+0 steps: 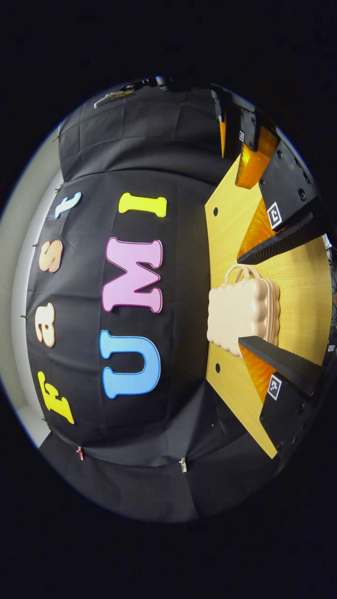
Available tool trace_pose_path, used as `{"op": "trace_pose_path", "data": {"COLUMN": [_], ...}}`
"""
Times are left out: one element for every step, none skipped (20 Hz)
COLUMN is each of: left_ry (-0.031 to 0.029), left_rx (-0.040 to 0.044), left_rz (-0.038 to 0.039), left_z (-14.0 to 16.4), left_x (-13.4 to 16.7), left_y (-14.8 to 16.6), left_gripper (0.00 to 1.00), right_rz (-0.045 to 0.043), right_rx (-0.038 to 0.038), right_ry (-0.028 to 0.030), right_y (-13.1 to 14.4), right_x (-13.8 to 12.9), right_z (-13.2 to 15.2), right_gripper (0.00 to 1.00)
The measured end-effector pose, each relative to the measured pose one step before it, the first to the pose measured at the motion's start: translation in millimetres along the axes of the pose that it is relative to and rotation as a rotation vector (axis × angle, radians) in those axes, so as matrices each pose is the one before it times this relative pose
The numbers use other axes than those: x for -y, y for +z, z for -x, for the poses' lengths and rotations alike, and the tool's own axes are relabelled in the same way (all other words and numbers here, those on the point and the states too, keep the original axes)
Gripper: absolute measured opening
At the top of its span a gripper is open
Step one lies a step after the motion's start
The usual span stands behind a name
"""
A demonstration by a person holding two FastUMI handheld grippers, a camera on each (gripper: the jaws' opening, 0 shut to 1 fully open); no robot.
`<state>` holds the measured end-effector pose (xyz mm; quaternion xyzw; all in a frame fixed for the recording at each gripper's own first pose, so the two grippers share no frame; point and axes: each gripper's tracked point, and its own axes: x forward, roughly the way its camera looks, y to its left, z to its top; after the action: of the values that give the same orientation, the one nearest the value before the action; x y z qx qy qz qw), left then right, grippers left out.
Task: First open the suitcase, pack the skin care products into it, and then close the suitcase.
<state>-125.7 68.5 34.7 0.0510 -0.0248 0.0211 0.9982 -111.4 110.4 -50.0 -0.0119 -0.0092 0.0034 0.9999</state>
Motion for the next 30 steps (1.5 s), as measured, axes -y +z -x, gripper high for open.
{"op": "trace_pose_path", "data": {"left_ry": [-0.00569, -0.00425, 0.00014, 0.00234, -0.00063, 0.00178, 0.00097, -0.00126, 0.00024, 0.00077, -0.00325, -0.00692, -0.01302, -0.00701, -0.00486, -0.0079, 0.0011, 0.00656, 0.00811, 0.00881, 0.00846, 0.00459, 0.00455, 0.01061, 0.01212, 0.01134, 0.0083, 0.00546, 0.00558, 0.00429], "left_rx": [-0.00189, 0.00189, 0.00363, 0.00334, -0.00129, -0.00082, 0.0051, 0.00398, 0.00548, 0.00894, 0.00856, 0.01445, 0.00786, 0.00193, 0.00676, 0.00079, 0.00689, 0.01111, 0.01025, 0.00621, -0.00168, -0.00752, -0.00944, -0.01075, -0.00502, -0.00126, 0.00144, -0.00126, -0.00426, -0.00265], "left_rz": [0.00063, -0.00254, -0.00504, -0.00369, -0.00006, 0.00255, 0.00139, 0.00041, -0.00272, -0.00609, -0.00658, -0.00744, -0.00557, -0.00441, -0.00116, 0.00357, 0.0007, 0.00004, -0.00001, -0.00021, 0.0025, 0.00387, 0.00386, 0.00399, 0.00521, 0.00633, 0.00759, 0.00588, 0.00243, -0.00034], "left_z": [1.06, 1.17, 1.36, 1.26, 1.85, 1.13, 1.72, 1.07, -0.43, -0.06, 0.08, 0.77, 0.84, 0.3, 1.12, 1.32, 1.57, 3.0, 3.14, 3.48, 2.56, 3.63, 0.98, 1.34, 0.99, 1.64, 1.46, 1.62, 1.13, 1.14], "left_x": [0.51, 0.65, -1.38, -1.78, -1.21, -1.0, -1.84, -0.64, -1.0, -0.4, 1.43, 1.91, 3.8, 3.57, 0.39, 2.89, 1.11, -2.26, -3.26, -2.71, -2.37, -2.15, -1.55, -4.04, -5.77, -4.66, -2.85, -2.5, -2.49, -0.44], "left_y": [-1.2, 1.08, -0.15, -0.24, -1.67, -0.34, 0.99, 1.8, 1.48, 4.74, 3.62, 6.96, 4.59, 3.61, 3.35, 4.02, 2.9, 4.7, 2.6, 1.06, -2.19, -2.94, -2.96, -2.33, -0.81, 0.41, 0.44, -0.67, -3.41, -1.21], "left_gripper": [0.96, 0.96, 0.96, 0.96, 0.96, 0.96, 0.96, 0.96, 0.96, 0.96, 0.96, 0.96, 0.96, 0.96, 0.96, 0.96, 0.96, 0.96, 0.96, 0.96, 0.96, 0.96, 0.96, 0.96, 0.96, 0.96, 0.96, 0.96, 0.96, 0.96], "right_rz": [-0.00269, -0.00159, 0.00048, 0.00213, 0.00029, -0.00462, -0.00098, 0.00515, 0.00515, -0.00149, -0.00272, -0.00043, 0.00075, 0.002, 0.00399, 0.00574, 0.00155, -0.00012, 0.0011, 0.0082, 0.01161, 0.0069, 0.00149, -0.00041, 0.00059, 0.0022, 0.00356, 0.00382, 0.00204, 0.00089], "right_rx": [-0.00019, 0.00312, 0.0054, 0.00388, -0.00045, 0.00269, 0.00447, 0.00389, 0.00414, 0.0063, 0.00604, 0.00648, 0.00739, 0.00684, 0.00445, -0.00106, -0.00877, -0.01262, -0.01341, -0.01136, -0.00401, 0.00057, 0.00166, -0.00082, 0.00005, -0.00232, -0.00184, 0.0021, 0.00263, 0.00056], "right_ry": [-0.00217, -0.00019, 0.00066, -0.00056, 0.00172, 0.00638, 0.00794, 0.00539, 0.00317, 0.00606, 0.00397, 0.00255, 0.0037, 0.00282, 0.00255, -0.00119, 0.00449, 0.00708, 0.00975, 0.01165, 0.00423, 0.00434, 0.00755, 0.00914, 0.00939, 0.01129, 0.01057, 0.00955, 0.00694, 0.00743], "right_y": [-0.51, 1.14, 1.91, 0.16, -0.21, 0.03, 1.56, 0.76, 1.49, 1.98, 2.88, 3.25, 3.72, 3.67, 2.15, 2.15, -0.31, -1.98, -1.38, -0.08, 0.44, 0.72, 1.4, -0.9, 0.64, 0.28, 0.37, 1.24, 1.17, -0.4], "right_x": [-0.42, -0.92, -1.28, -0.69, -1.91, -3.87, -3.15, -2.84, -1.58, -2.12, -2.22, -1.2, -1.41, -0.76, 0.5, 0.65, -0.13, -2.27, -2.22, -3.88, -2.15, -2.88, -4.27, -5.74, -4.89, -5.44, -5.22, -3.26, -2.65, -3.62], "right_z": [0.33, 1.22, 0.76, 0.01, 0.28, 1.05, -1.11, -0.85, -0.08, -0.86, -1.01, -0.76, -0.18, -0.69, -0.01, -0.33, -1.39, -1.71, -2.27, -2.04, -2.12, -1.57, -1.13, -2.04, -1.5, -0.56, -0.62, -0.46, -0.4, -0.19], "right_gripper": [0.97, 0.98, 0.97, 0.97, 0.97, 0.97, 0.97, 0.98, 0.98, 0.98, 0.98, 0.98, 0.98, 0.98, 0.98, 0.98, 0.98, 0.97, 0.97, 0.97, 0.98, 0.98, 0.98, 0.98, 0.98, 0.98, 0.98, 0.98, 0.98, 0.98]}}
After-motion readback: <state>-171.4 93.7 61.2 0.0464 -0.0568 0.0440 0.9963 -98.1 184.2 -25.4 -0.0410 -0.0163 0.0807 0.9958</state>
